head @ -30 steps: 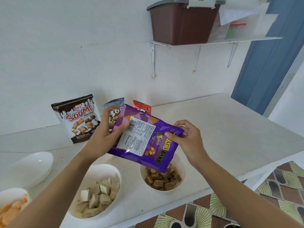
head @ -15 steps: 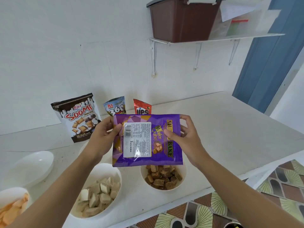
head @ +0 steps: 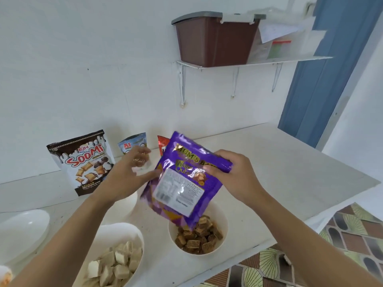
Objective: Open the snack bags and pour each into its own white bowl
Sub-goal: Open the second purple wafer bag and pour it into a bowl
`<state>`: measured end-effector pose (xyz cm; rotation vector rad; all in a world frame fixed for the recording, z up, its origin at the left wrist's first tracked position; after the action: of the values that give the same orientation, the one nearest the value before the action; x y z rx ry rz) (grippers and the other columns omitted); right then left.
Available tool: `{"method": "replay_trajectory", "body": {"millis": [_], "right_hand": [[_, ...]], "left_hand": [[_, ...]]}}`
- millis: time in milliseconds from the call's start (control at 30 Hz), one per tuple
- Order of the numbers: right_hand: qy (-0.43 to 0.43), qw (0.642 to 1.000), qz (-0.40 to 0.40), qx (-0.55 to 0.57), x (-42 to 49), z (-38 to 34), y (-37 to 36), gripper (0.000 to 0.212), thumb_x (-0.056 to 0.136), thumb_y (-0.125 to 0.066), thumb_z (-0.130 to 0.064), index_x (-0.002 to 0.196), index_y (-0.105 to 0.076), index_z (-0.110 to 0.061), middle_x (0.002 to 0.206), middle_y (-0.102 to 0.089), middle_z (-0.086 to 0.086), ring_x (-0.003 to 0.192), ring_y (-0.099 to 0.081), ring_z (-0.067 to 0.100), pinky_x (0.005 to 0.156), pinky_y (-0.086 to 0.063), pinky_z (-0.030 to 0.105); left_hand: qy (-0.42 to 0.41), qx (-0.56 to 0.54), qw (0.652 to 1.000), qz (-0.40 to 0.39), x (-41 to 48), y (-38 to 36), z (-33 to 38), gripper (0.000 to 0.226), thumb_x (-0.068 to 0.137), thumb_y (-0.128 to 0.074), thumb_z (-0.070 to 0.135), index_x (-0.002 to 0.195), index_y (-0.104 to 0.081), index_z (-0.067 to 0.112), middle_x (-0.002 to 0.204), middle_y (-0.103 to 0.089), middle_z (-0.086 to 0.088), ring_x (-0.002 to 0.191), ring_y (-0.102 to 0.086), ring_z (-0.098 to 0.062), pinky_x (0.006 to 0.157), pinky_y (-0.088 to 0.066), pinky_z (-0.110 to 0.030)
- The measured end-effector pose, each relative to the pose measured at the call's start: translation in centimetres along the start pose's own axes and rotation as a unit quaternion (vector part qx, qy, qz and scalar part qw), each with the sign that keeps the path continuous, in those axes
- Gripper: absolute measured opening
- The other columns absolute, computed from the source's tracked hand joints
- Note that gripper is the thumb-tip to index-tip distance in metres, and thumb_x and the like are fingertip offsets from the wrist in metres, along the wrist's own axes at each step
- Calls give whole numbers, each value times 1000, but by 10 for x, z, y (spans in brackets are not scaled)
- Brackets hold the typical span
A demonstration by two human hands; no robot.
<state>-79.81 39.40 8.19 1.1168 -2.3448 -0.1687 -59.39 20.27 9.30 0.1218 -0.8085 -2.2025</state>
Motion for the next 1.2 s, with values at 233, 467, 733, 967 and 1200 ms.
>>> {"method": "replay_trajectory", "body": {"millis": [233, 467, 733, 967, 1200], "right_hand": [[62, 995, 56, -58, -1, -40, 28, 30, 82, -81, -21, 102, -58, -23, 95, -68, -14, 85, -69, 7, 62, -58, 26], [101, 976, 185, -63, -25, -46, 67, 29, 82, -80, -13, 88, -54, -23, 87, -64, -8, 76, -65, 19, 60, -56, 45], [71, 950, 264, -152, -86, -17, 135, 19, 82, -79, -8, 92, -65, -17, 95, -63, -9, 91, -63, 20, 74, -54, 45], [13, 910, 295, -291, -171, 25, 234, 19, 77, -83, -7, 81, -65, -10, 85, -61, -2, 81, -59, 17, 68, -51, 42], [-72, 886, 283, -359, -245, 89, 322, 14, 75, -80, 2, 80, -75, -9, 89, -70, 0, 84, -60, 9, 72, -49, 17]], "left_hand": [[-251, -129, 957, -63, 7, -12, 80, 39, 95, -65, 18, 119, -42, 40, 122, -60, 2, 93, -71, -31, 64, -58, -47], [-381, -44, 918, -100, 26, -38, 117, 40, 91, -69, 4, 117, -55, 32, 112, -64, 7, 95, -68, -26, 73, -59, -33], [-406, -92, 884, -214, 29, -149, 139, 30, 89, -71, 9, 114, -69, 26, 115, -69, 8, 103, -68, -21, 81, -57, -40], [-415, -114, 865, -256, -3, -287, 189, 32, 96, -60, 2, 111, -65, 30, 107, -64, 4, 101, -64, -18, 72, -57, -35], [-393, -106, 876, -260, -34, -438, 209, 28, 95, -55, -4, 105, -67, 20, 105, -60, 5, 98, -61, -9, 73, -55, -25]]}}
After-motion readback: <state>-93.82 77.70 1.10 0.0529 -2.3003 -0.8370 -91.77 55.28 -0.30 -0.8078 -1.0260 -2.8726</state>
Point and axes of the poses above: each hand's wrist, its own x-axis towards the middle knuckle, its own y-axis out of the back of the hand, z = x × y, the point moved 2 cm from there along x, towards the middle knuckle
